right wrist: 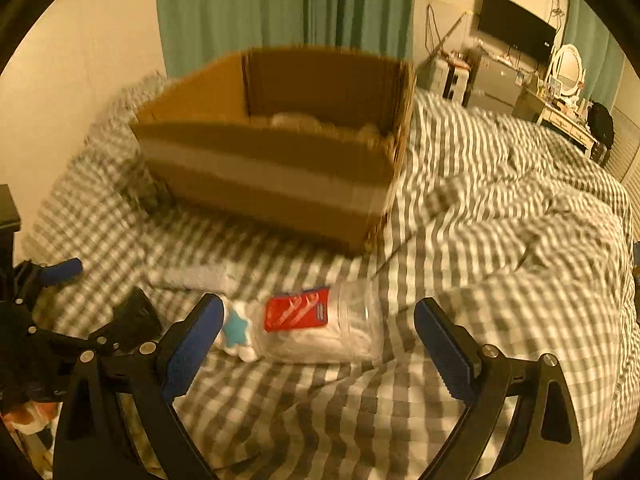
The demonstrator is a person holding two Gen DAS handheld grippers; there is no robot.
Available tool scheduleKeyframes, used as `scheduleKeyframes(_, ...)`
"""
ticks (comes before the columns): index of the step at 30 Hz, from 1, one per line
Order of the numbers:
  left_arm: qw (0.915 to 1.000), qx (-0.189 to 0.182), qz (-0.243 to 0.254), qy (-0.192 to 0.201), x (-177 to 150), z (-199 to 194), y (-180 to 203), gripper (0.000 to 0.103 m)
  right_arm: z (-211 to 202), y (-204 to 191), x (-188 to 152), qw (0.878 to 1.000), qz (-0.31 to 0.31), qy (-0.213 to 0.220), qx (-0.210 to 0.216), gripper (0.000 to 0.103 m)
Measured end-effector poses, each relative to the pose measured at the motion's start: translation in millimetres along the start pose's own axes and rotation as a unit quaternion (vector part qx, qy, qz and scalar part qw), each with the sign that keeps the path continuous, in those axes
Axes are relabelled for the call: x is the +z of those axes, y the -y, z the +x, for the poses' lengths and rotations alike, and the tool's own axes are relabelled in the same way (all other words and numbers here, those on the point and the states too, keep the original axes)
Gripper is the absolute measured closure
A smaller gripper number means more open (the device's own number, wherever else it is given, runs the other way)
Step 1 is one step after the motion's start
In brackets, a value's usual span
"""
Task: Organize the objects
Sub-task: 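Grasp the black cup with the left gripper while the right grasps the floss jar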
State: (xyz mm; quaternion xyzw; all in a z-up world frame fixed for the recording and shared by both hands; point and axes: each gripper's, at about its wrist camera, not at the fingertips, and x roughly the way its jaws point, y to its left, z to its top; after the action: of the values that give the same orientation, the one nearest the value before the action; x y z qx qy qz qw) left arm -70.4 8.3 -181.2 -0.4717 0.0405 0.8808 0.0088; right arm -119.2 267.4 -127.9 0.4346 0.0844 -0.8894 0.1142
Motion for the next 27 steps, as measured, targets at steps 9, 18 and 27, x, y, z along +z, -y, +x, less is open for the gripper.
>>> scheduleKeyframes(9, 0.9992, 0.009, 0.01, -0.038, -6, 8, -1, 0.0, 42, -4, -8, 0.998, -0.014, -0.064, -0.013, 0.007)
scheduleKeyframes(18, 0.9977, 0.014, 0.022, -0.063, -1, 32, 12, 0.0, 67, -2, -3, 0.996, 0.009, -0.084, -0.022, 0.007)
scheduleKeyframes(27, 0.9968, 0.013, 0.04, -0.068, -5, 40, 21, 0.018, 63, -6, -6, 0.996, 0.001, -0.078, -0.032, 0.007)
